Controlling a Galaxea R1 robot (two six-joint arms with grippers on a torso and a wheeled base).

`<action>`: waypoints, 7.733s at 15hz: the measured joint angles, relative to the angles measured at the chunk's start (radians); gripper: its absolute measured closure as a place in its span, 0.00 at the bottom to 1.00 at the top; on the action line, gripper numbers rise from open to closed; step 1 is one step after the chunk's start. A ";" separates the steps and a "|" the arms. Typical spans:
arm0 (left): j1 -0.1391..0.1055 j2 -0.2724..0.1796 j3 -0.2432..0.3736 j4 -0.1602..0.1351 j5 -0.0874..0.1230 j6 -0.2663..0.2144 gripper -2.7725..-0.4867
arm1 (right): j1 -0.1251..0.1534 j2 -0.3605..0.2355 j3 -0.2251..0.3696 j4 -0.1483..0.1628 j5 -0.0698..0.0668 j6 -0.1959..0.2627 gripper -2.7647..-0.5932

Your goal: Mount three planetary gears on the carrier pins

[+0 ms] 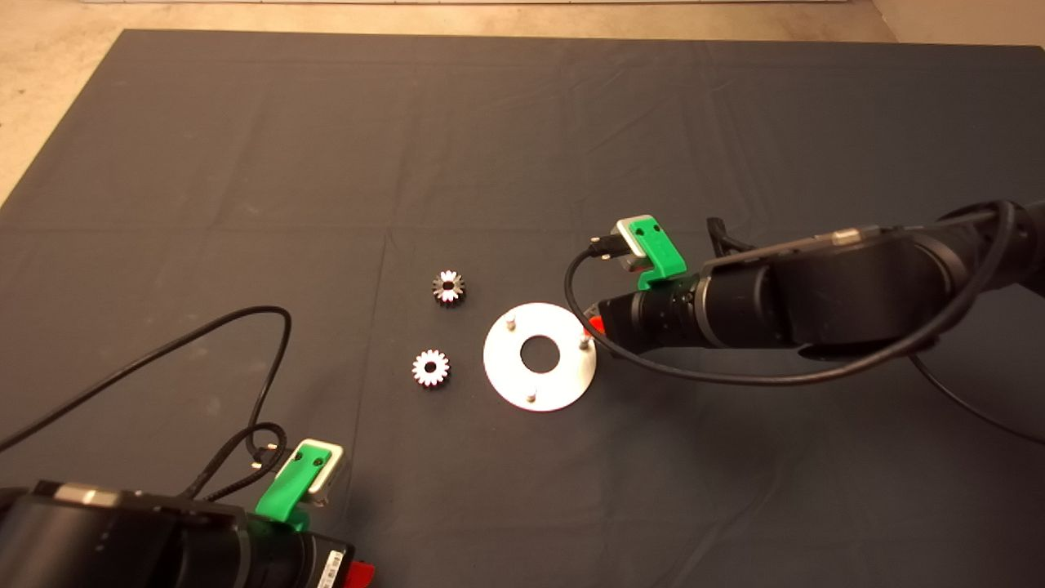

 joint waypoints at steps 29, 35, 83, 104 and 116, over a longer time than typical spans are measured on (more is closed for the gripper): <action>0.000 -0.003 0.000 0.000 0.001 0.000 0.37 | -0.012 0.111 -0.080 0.133 -0.138 -0.154 0.84; 0.000 -0.003 0.000 0.000 0.001 0.000 0.37 | -0.015 0.111 -0.110 0.133 -0.139 -0.191 0.84; 0.000 -0.009 0.000 0.006 0.001 0.000 0.37 | -0.051 0.147 -0.196 0.066 -0.140 -0.231 0.84; 0.000 -0.012 0.000 0.007 0.002 0.000 0.37 | -0.053 0.166 -0.215 0.053 -0.144 -0.231 0.83; 0.000 -0.012 0.000 0.007 0.002 0.000 0.37 | -0.053 0.165 -0.205 0.041 -0.147 -0.231 0.74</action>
